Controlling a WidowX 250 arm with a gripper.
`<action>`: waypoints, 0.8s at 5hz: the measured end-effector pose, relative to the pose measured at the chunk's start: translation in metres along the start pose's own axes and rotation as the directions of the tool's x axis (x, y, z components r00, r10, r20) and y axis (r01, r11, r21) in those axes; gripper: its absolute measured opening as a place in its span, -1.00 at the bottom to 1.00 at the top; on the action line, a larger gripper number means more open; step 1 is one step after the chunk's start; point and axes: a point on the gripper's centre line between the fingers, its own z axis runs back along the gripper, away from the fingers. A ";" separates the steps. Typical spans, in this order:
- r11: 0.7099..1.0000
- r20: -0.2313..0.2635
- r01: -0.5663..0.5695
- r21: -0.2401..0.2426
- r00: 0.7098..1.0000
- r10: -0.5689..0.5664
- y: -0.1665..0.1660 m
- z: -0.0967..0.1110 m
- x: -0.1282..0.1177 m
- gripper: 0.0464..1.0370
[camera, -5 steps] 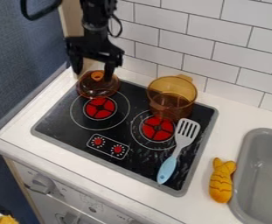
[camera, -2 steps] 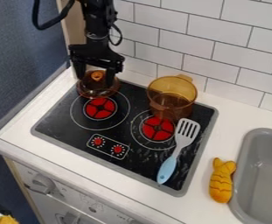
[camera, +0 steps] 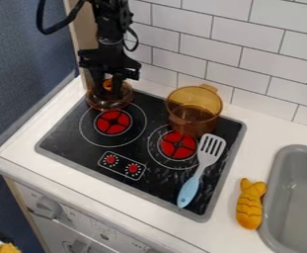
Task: Put the lid to the round flask
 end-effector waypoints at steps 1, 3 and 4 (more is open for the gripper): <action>1.000 -0.007 0.003 -0.001 1.000 -0.003 -0.002 0.000 -0.002 -0.34; 0.998 0.013 -0.008 -0.055 1.000 0.009 -0.013 0.029 -0.013 -0.34; 0.996 0.078 -0.011 -0.092 0.997 0.018 -0.017 0.075 -0.008 -0.34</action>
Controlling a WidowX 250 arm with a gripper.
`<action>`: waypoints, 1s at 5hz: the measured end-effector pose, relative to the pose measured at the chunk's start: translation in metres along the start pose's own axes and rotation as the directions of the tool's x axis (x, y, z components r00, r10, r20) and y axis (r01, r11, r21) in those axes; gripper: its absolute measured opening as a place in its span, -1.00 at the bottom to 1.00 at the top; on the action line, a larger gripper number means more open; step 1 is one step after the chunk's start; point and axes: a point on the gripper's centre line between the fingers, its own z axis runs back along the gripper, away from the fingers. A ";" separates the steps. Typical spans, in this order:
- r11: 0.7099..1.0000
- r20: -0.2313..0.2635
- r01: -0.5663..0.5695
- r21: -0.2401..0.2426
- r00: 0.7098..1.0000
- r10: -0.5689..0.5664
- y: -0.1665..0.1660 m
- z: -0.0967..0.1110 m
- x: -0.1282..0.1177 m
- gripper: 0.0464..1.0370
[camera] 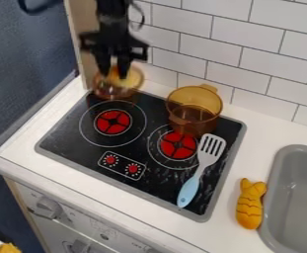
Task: Put the lid to the round flask
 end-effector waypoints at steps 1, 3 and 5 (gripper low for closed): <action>0.999 0.072 0.013 -0.047 0.997 -0.010 -0.021 0.045 0.003 -0.34; 0.977 0.103 0.152 -0.149 0.985 -0.137 -0.094 0.070 -0.003 -0.34; 0.956 0.100 0.247 -0.159 0.967 -0.234 -0.126 0.034 -0.012 -0.34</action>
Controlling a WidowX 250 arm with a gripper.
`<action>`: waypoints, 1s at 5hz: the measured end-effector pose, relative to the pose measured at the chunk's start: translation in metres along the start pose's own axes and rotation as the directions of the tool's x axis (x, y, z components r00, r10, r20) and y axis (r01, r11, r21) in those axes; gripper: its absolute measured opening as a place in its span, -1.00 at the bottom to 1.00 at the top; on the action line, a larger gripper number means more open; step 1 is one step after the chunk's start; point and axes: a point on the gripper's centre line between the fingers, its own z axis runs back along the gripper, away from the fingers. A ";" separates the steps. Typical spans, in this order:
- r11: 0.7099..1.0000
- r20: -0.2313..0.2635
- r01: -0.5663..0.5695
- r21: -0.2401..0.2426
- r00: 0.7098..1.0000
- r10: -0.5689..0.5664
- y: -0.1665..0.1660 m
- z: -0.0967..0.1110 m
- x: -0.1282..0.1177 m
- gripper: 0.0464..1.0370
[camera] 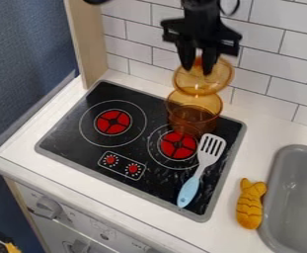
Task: Put the lid to the round flask
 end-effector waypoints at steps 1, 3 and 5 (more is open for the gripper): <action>1.000 -0.031 0.012 0.013 0.999 -0.012 0.001 -0.014 -0.004 -0.34; 0.999 -0.092 0.034 0.030 0.995 -0.031 0.004 -0.033 -0.015 -0.34; 0.998 -0.103 0.049 0.040 0.994 -0.044 0.005 -0.039 -0.014 -0.20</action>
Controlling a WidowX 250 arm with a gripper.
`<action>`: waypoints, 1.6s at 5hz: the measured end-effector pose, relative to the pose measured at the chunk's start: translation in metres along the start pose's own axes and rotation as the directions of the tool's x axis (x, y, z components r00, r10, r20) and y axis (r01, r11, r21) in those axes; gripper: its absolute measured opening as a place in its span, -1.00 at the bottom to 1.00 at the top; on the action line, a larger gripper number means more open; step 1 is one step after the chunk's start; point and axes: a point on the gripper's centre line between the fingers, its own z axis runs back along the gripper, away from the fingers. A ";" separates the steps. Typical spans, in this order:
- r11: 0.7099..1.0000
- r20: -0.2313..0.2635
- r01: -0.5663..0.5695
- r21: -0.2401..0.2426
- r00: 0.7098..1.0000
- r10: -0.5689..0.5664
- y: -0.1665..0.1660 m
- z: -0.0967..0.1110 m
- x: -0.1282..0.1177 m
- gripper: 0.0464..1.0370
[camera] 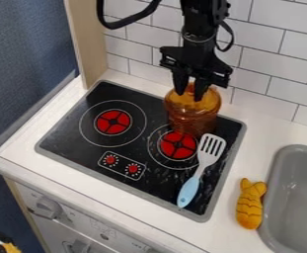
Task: Put the lid to the round flask
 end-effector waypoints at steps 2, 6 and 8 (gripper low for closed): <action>1.000 -0.014 -0.015 0.019 1.000 0.015 0.003 -0.001 -0.001 0.92; 0.997 0.067 -0.056 0.057 0.996 0.052 0.012 0.037 0.006 0.92; 0.997 0.159 -0.072 0.037 0.985 0.065 0.017 0.077 0.007 0.92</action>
